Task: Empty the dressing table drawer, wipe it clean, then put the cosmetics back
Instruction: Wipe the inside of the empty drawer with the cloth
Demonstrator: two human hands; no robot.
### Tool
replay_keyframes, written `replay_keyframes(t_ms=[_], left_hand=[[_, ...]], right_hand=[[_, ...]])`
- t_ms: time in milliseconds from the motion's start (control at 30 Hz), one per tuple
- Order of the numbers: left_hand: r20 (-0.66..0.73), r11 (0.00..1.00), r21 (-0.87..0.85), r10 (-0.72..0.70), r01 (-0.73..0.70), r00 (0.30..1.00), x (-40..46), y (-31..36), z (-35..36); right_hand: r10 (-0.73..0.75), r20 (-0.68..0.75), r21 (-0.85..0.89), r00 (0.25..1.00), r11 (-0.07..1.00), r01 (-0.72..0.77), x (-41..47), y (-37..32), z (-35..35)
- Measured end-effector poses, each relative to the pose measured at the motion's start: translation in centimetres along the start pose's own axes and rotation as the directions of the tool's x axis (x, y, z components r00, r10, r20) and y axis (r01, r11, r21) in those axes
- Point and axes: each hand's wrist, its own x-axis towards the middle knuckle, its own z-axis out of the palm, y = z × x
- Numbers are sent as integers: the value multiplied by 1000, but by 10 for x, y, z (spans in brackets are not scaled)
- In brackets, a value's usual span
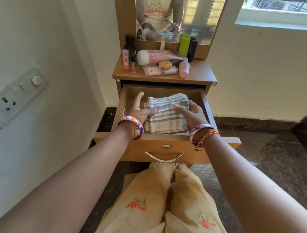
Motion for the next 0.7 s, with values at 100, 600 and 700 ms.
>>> replay_keyframes(t_ms=[100, 600, 700], left_hand=[[39, 989, 84, 120, -123, 992, -4, -1, 1], [-132, 849, 529, 93, -9, 987, -9, -1, 11], [-190, 895, 445, 129, -31, 973, -9, 4, 6]], right_hand=[[-22, 38, -26, 999, 999, 23, 1, -1, -1], [-181, -202, -584, 962, 811, 30, -5, 6, 15], [-142, -151, -534, 978, 845, 40, -9, 0, 17]])
